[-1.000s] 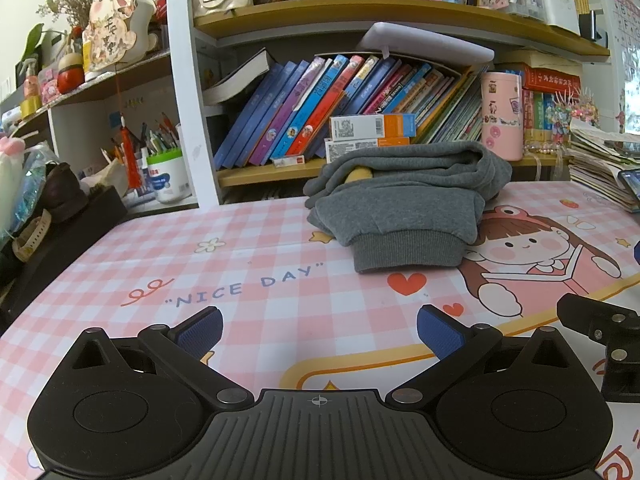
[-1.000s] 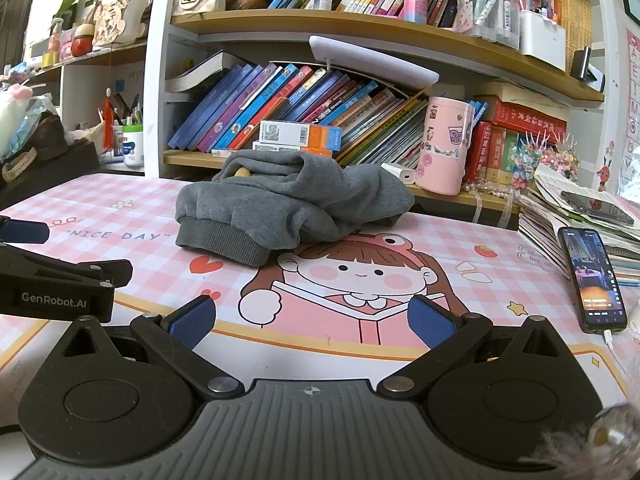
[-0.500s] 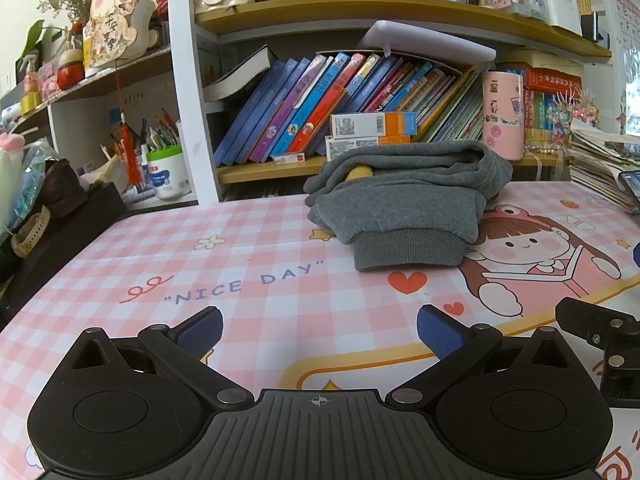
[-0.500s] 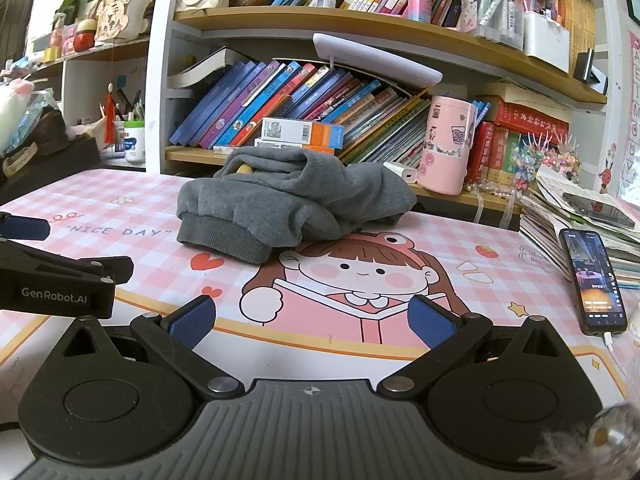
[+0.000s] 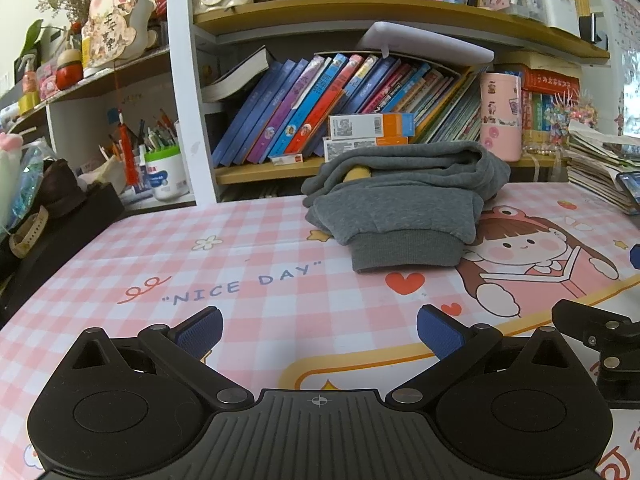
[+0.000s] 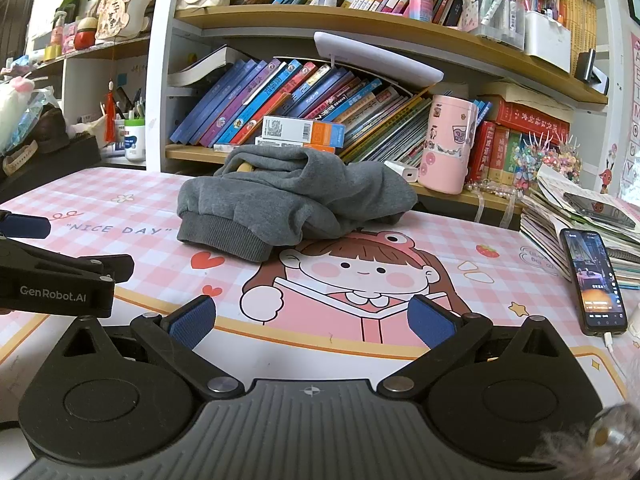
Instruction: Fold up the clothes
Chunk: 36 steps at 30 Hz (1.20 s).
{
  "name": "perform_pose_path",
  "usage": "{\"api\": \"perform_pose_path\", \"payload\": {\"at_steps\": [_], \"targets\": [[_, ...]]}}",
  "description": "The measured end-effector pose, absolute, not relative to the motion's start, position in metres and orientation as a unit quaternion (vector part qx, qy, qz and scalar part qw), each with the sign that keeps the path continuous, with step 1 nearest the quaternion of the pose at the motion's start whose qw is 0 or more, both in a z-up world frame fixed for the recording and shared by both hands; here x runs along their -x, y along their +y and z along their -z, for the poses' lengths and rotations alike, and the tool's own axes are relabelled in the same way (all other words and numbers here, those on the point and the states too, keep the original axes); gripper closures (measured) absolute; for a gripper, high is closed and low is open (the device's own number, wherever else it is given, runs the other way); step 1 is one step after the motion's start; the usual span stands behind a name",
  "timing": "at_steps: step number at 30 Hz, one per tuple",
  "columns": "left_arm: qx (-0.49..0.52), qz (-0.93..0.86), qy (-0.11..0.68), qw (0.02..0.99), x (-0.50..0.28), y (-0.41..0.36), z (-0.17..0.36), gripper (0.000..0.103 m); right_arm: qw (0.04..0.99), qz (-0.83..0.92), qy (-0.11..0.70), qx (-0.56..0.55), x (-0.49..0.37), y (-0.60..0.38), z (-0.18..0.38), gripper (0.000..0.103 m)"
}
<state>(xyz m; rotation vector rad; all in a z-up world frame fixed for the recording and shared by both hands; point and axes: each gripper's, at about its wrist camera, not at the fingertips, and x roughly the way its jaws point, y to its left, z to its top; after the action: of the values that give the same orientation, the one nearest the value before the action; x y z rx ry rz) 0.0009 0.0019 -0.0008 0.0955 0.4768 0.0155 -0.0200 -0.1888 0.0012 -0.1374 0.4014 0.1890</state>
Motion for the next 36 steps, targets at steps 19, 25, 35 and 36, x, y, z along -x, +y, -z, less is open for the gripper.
{"api": "perform_pose_path", "payload": {"at_steps": [19,25,35,36], "targets": [[-0.047,-0.003,0.235,0.971,-0.0005,0.0013,0.0001,0.0,0.973,-0.094,0.201,0.071,0.0196,-0.1876,-0.001,0.0],[-0.046,-0.002,0.236,0.971,-0.0015,0.0016,0.0002,0.0,0.972,-0.095,0.2,0.073,0.0196,-0.1871,-0.0004,0.0],[-0.045,-0.001,0.235,0.971,-0.0011,0.0023,0.0004,0.0,0.971,-0.097,0.206,0.07,0.0175,-0.1883,0.0001,0.0],[-0.044,-0.001,0.235,0.971,-0.0011,0.0027,0.0005,0.0,0.971,-0.097,0.206,0.069,0.0173,-0.1885,0.0002,0.0]]}}
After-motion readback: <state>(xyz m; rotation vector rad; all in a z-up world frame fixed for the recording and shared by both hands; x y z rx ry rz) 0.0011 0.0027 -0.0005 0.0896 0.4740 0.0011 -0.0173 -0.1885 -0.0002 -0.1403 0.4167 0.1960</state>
